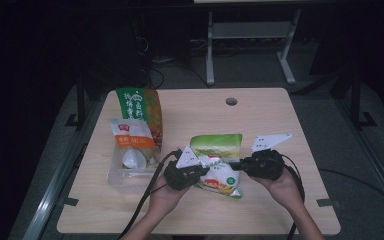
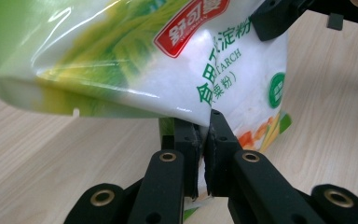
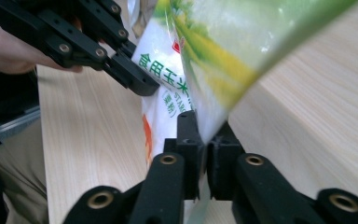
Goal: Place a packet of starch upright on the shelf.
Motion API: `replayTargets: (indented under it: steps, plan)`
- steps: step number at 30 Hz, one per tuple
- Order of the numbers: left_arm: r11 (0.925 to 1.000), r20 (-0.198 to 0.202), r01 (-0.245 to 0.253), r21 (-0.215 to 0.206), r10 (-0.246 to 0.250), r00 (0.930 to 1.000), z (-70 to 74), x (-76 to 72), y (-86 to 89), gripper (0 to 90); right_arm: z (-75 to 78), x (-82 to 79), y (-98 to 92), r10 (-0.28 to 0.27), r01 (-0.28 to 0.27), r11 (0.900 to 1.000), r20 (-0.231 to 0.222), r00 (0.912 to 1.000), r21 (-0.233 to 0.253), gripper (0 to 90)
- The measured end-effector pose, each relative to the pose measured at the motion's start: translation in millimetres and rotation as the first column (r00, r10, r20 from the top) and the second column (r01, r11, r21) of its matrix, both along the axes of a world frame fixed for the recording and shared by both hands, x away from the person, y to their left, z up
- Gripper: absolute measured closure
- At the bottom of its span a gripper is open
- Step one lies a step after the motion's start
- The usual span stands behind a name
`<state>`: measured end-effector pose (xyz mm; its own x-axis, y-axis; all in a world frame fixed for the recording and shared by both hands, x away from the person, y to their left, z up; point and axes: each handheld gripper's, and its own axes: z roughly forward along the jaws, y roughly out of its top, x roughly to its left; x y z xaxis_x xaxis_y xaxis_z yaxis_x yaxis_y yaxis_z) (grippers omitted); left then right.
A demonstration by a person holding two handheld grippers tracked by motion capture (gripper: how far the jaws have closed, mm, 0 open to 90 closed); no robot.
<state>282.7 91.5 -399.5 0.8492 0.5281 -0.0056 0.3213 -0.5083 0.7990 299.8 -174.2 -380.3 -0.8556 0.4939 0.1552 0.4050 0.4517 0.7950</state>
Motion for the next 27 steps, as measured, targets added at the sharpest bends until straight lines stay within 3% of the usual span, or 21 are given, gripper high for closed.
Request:
replayTargets:
  steps: [3,10,13,15,19,22,25,27]
  plan:
    - [0.9998,0.011,0.004,0.022,-0.004,0.9999,-0.8,-1.0,1.0,85.4,-2.3,2.5,2.4,0.007,-0.007,1.0,-0.018,0.9998,-0.017,78.1]
    - [1.0,0.007,0.002,0.005,-0.003,1.0,-2.1,-2.0,3.2,85.5,-3.4,7.2,9.2,0.011,-0.011,1.0,-0.055,0.9984,0.0,66.5]
    - [1.0,0.01,0.008,0.002,-0.008,0.9999,-2.2,-3.6,2.8,85.5,-6.7,10.9,13.8,0.024,-0.027,0.999,-0.077,0.9967,-0.027,64.6]
    - [0.9998,0.015,0.015,0.012,-0.015,0.9998,-2.1,-3.9,3.7,85.4,-9.8,13.1,19.2,0.035,-0.039,0.998,-0.075,0.9966,-0.052,69.4]
    - [0.9998,-0.007,0.007,-0.021,-0.007,0.9999,-3.3,-4.6,8.0,83.1,-8.6,13.8,24.2,0.045,-0.048,0.998,-0.081,0.9957,-0.041,79.1]
    - [0.9995,-0.014,0.007,-0.032,-0.007,0.9999,-1.6,-8.3,10.9,75.0,-6.3,11.7,25.7,0.053,-0.056,0.998,-0.081,0.9953,-0.039,83.3]
    - [0.9999,0.029,0.006,0.009,-0.006,0.9996,0.7,-17.5,11.9,67.6,-3.4,9.6,27.3,0.057,-0.061,0.997,-0.082,0.995,-0.037,83.8]
    - [0.9999,0.04,0.005,0.013,-0.005,0.9992,1.6,-23.0,14.3,64.9,-1.2,8.7,29.1,0.06,-0.063,0.997,-0.076,0.9953,-0.041,84.0]
